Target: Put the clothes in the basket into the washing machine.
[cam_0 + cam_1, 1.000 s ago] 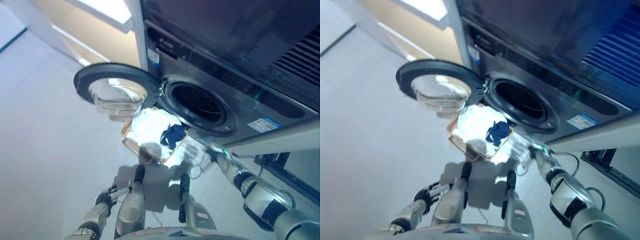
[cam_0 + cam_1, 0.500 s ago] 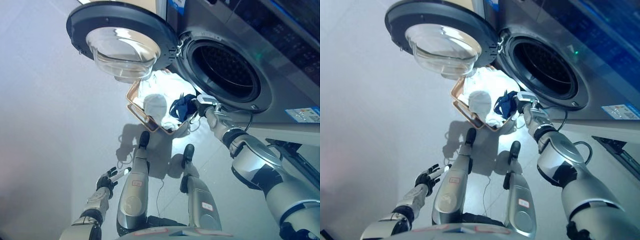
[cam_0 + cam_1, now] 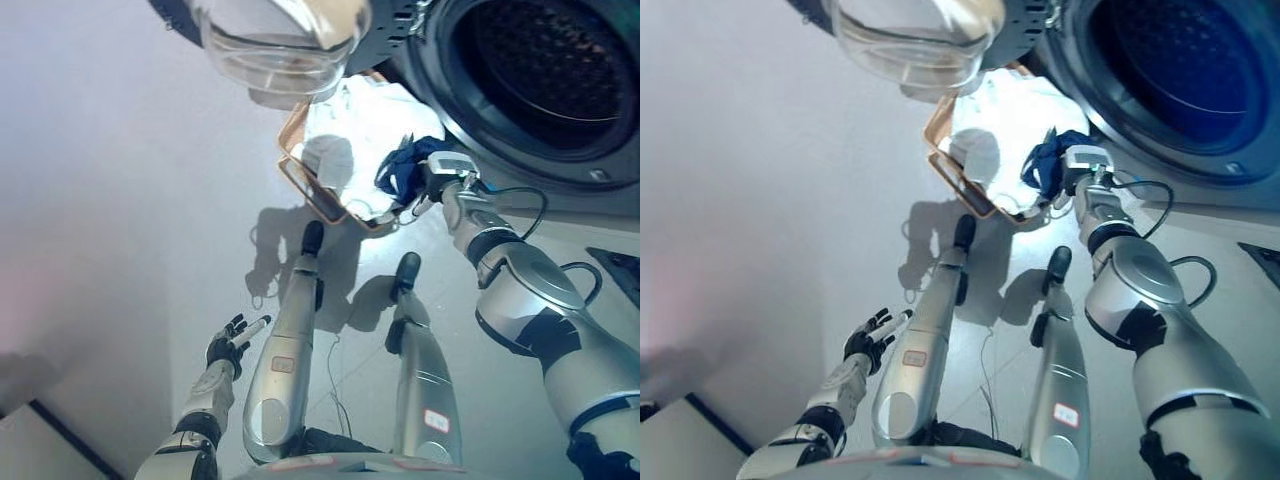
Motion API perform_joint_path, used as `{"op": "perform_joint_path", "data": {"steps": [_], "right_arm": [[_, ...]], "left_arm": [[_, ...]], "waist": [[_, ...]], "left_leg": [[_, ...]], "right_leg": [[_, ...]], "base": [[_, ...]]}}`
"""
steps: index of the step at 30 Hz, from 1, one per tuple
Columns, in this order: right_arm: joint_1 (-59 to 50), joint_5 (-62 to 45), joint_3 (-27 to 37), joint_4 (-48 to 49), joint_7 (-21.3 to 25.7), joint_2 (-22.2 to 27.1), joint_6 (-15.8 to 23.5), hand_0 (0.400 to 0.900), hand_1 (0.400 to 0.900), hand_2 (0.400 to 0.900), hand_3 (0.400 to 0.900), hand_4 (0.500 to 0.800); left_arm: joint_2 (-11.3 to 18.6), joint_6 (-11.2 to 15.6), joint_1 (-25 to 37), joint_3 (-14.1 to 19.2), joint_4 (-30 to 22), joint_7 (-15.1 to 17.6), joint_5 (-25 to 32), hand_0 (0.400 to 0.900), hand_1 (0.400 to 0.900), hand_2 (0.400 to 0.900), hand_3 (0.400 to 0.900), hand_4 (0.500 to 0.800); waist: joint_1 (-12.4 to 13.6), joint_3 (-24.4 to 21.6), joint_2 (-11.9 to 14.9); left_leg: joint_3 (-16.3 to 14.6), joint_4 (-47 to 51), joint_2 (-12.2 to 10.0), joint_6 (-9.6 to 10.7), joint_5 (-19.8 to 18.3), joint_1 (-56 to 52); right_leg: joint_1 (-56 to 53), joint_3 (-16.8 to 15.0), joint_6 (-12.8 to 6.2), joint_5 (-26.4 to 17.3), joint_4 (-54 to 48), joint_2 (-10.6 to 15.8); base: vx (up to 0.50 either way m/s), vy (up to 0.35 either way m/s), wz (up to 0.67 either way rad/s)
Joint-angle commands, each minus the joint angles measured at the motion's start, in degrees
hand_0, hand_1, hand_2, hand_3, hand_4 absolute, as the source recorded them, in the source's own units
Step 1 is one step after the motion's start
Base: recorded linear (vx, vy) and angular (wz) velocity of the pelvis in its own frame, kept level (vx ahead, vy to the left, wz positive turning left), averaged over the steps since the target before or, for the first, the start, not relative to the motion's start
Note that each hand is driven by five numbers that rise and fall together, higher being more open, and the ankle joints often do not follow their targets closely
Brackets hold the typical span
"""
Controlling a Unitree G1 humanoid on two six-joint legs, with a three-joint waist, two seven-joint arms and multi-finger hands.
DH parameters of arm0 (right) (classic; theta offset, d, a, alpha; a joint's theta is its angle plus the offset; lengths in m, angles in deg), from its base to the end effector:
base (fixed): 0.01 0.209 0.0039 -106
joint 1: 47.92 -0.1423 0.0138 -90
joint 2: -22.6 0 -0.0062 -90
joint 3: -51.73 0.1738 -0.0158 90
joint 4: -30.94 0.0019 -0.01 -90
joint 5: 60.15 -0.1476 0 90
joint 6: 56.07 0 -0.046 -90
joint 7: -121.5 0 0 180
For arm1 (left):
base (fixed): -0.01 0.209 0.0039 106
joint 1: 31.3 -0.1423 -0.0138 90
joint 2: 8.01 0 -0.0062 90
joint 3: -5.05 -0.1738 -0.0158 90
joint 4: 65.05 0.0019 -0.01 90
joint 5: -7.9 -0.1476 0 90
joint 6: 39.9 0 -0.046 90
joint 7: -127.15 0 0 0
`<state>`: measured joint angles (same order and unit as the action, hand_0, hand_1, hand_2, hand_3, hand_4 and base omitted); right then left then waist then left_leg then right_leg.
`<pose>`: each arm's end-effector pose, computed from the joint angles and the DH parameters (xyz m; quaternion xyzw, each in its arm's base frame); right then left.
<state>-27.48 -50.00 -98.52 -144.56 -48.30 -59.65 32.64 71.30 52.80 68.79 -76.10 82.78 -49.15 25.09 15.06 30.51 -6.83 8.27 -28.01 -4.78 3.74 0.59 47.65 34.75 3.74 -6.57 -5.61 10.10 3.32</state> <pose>0.3636 -0.2082 0.1423 -0.6931 0.1024 -0.0279 0.7130 0.1748 0.1912 -0.0792 -0.1144 0.3704 0.1603 0.9078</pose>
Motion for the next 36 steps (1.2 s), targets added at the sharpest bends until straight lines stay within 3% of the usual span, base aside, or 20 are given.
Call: {"op": "perform_joint_path", "data": {"steps": [1, 8, 20, 32, 33, 35, 36], "right_arm": [[-9.6, -1.9, -4.9, -1.7, 3.7, 4.3, 0.0, 0.9, 0.9, 0.9, 0.9, 0.8], [-15.5, -4.2, -8.2, -3.5, 5.6, 7.0, 0.2, 0.9, 0.9, 0.9, 0.9, 0.8], [-20.6, -5.2, -12.2, -4.0, 4.8, 11.5, 0.3, 0.9, 0.9, 0.9, 0.9, 0.8], [-20.4, -5.5, -9.5, -3.2, 5.2, 9.6, -0.1, 0.9, 0.9, 0.9, 0.9, 0.8], [-21.0, -5.7, -9.4, -3.2, 5.4, 9.7, 0.0, 0.614, 0.614, 0.614, 0.614, 0.628], [-21.9, -5.9, -9.7, -3.4, 5.8, 9.8, 0.0, 0.4, 0.4, 0.4, 0.4, 0.5], [-22.3, -5.7, -10.0, -3.6, 6.0, 9.8, 0.0, 0.4, 0.4, 0.4, 0.4, 0.5]], "left_arm": [[0.6, 0.6, -5.4, -0.7, -2.2, 2.1, 2.0, 0.9, 0.9, 0.9, 0.9, 0.8], [-1.0, 1.2, -5.3, -2.7, -3.5, 2.4, 2.7, 0.9, 0.9, 0.9, 0.9, 0.8], [-2.1, 1.7, -5.4, -2.6, -5.6, 2.9, 2.9, 0.9, 0.9, 0.9, 0.9, 0.8], [-2.5, 2.5, -4.8, -1.1, -3.5, 4.7, 2.4, 0.9, 0.9, 0.9, 0.9, 0.8], [-2.6, 2.7, -4.6, -1.2, -3.6, 4.7, 2.5, 0.9, 0.9, 0.9, 0.9, 0.8], [-2.7, 2.9, -4.5, -1.6, -3.7, 5.0, 2.6, 0.9, 0.9, 0.9, 0.9, 0.8], [-2.7, 3.0, -4.5, -1.7, -3.9, 5.2, 2.7, 0.9, 0.9, 0.9, 0.9, 0.8]], "waist": [[0.2, -0.7, -5.5], [0.8, -0.7, -6.4], [1.9, -0.7, -9.6], [1.5, -0.7, -11.3], [1.6, -0.7, -11.5], [1.6, -0.7, -11.8], [1.5, -0.7, -11.9]], "left_leg": [[-1.5, 7.8, 0.4, -0.1, 6.2, -0.7], [-0.7, 8.0, 0.8, -0.2, 6.3, 2.4], [1.0, 4.6, 2.7, 0.2, 6.5, 9.8], [2.5, -0.9, 4.0, 0.9, 6.1, 14.5], [2.6, -0.8, 4.0, 0.9, 6.1, 14.6], [2.7, -1.0, 4.1, 1.0, 6.3, 14.8], [2.8, -1.2, 4.2, 1.1, 6.4, 15.1]], "right_leg": [[-1.3, -2.9, -0.98, -1.7, 12.4, -3.1], [1.4, -2.9, -0.96, -2.0, 12.8, -2.7], [8.3, -4.3, -1.09, -2.1, 17.6, -2.2], [13.7, -6.0, -1.9, -2.2, 23.0, -3.0], [13.6, -6.1, -1.94, -2.2, 22.9, -3.0], [14.0, -6.2, -2.01, -2.2, 23.1, -3.0], [14.3, -6.2, -2.06, -2.2, 23.4, -3.0]], "base": [[0.04, 0.06, 0.06], [0.04, 0.045, 0.04], [0.01, 0.029, 0.04], [-0.01, 0.034, -0.03], [-0.02, 0.018, 0.04], [0.0, 0.006, 0.02], [-0.01, 0.017, 0.05]]}}
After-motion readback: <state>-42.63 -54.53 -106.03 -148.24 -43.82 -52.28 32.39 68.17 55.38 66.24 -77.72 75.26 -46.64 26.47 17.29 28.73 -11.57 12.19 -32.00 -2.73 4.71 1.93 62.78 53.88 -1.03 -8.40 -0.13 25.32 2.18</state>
